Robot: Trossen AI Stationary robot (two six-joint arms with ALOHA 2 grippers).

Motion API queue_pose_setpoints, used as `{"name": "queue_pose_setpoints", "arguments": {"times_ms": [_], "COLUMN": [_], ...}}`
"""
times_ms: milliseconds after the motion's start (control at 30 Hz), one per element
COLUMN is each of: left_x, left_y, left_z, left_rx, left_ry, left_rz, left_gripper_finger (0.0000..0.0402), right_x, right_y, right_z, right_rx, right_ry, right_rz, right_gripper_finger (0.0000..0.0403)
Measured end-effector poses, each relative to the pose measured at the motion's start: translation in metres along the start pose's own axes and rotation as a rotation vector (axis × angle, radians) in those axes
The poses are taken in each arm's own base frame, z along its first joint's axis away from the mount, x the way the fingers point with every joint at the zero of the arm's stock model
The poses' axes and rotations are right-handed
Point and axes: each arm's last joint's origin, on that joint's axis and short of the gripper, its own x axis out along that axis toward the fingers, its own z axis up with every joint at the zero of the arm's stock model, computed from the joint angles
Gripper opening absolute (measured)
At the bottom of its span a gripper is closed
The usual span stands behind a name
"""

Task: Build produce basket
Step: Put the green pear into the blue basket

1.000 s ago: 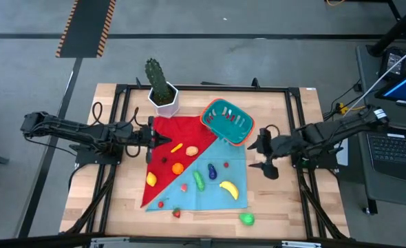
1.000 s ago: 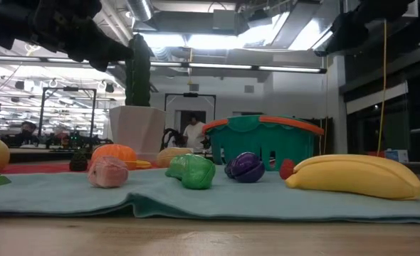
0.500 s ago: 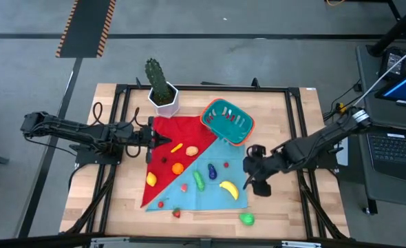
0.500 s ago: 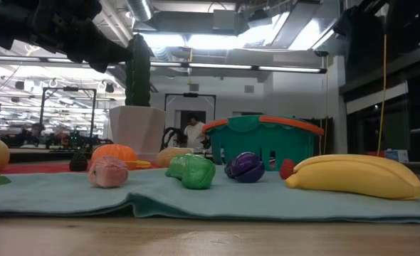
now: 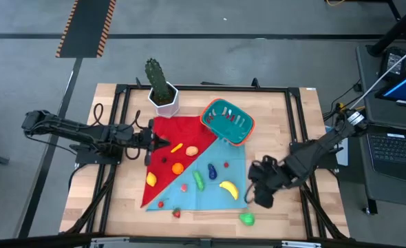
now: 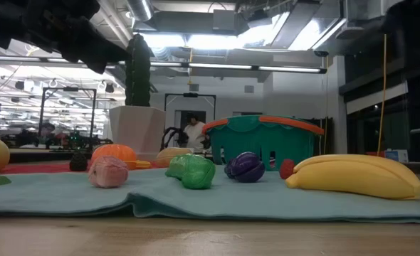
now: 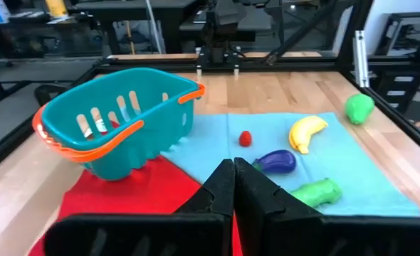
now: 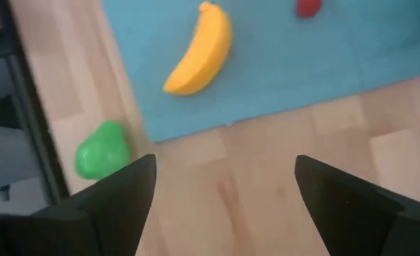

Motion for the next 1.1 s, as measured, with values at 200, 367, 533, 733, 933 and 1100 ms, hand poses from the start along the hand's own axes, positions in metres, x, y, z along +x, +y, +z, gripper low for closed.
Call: {"name": "queue_pose_setpoints", "arguments": {"times_ms": [200, 367, 533, 733, 933, 1100], "left_x": [-0.001, -0.001, -0.002, -0.002, -0.002, -0.002], "left_y": [-0.006, -0.009, -0.011, -0.011, -0.011, -0.011], "left_z": [0.0, 0.0, 0.0, 0.0, 0.0, 0.0], "left_rx": [0.006, -0.027, -0.038, -0.038, -0.039, -0.039], "left_ry": [0.0, -0.001, -0.001, -0.002, -0.002, -0.002], "left_rz": [-0.036, -0.054, -0.067, -0.069, -0.069, -0.069], "left_gripper_finger": [0.0, 0.0, 0.0, 0.0, 0.0, 0.0], "right_x": [-0.01, -0.018, -0.024, -0.029, -0.033, -0.032], "right_y": [0.033, 0.047, 0.062, 0.075, 0.081, 0.08], "right_z": [-0.037, -0.065, -0.072, -0.067, -0.064, -0.064], "right_rx": [-0.047, 0.024, 0.051, -0.01, -0.098, -0.093], "right_ry": [-0.051, -0.113, -0.216, -0.288, -0.335, -0.335], "right_rz": [0.106, 0.12, 0.223, 0.352, 0.4, 0.4], "right_gripper_finger": [0.0336, 0.0336, 0.0336, 0.0336, 0.0336, 0.0336]}}
